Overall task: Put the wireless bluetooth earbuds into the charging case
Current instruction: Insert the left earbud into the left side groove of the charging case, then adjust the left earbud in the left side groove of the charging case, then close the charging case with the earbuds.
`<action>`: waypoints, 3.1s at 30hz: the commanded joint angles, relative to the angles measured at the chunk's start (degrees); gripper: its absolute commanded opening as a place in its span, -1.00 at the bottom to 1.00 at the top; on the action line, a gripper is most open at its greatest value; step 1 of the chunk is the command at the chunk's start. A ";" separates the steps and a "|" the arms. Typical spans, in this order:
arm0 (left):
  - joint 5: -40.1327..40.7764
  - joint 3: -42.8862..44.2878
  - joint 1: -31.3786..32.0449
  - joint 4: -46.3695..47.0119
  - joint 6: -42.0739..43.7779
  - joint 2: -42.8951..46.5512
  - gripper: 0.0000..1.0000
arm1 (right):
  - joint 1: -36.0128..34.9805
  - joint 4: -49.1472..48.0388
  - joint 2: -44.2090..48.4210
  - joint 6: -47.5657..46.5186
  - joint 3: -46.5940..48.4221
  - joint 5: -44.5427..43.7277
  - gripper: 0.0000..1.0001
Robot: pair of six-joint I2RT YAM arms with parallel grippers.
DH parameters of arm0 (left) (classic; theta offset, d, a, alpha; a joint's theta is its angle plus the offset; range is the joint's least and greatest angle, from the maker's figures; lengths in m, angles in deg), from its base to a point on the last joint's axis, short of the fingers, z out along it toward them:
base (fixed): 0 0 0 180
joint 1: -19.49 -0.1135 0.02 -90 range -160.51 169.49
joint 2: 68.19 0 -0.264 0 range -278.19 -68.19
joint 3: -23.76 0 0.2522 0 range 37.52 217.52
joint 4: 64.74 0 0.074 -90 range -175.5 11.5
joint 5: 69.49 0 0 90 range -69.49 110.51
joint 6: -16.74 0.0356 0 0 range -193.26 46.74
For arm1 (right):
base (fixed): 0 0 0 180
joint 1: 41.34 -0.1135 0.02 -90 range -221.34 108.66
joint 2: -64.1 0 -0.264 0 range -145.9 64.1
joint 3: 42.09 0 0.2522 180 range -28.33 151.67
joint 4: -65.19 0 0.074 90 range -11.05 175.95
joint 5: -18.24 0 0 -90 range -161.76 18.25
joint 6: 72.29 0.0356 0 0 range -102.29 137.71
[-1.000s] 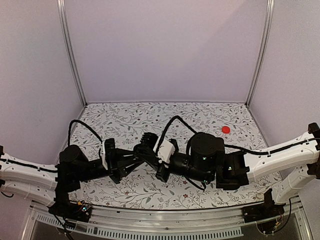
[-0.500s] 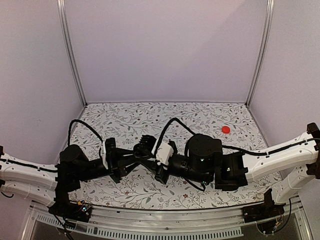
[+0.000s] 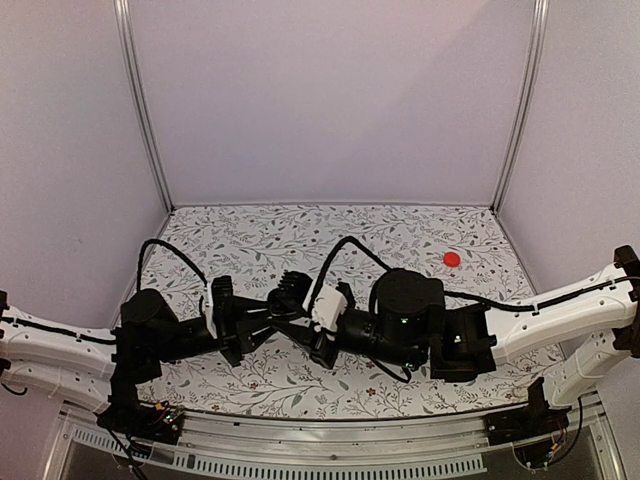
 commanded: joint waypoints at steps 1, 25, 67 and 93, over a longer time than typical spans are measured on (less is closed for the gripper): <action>-2.21 1.37 -0.45 2.83 -0.27 -0.72 -1.00 | 0.29 0.92 1.46 -0.28 1.37 -1.62 -0.22; -5.84 2.68 -2.51 1.57 -3.51 -3.36 -1.00 | 1.83 2.17 6.65 0.82 1.99 6.45 -0.01; -10.51 4.48 -4.23 -0.90 -5.14 -5.03 -1.00 | 5.99 16.34 6.47 7.09 3.65 5.38 0.25; -11.45 4.81 -4.57 -1.18 -5.05 -5.85 -1.00 | 17.57 16.36 7.20 18.19 3.75 40.78 0.03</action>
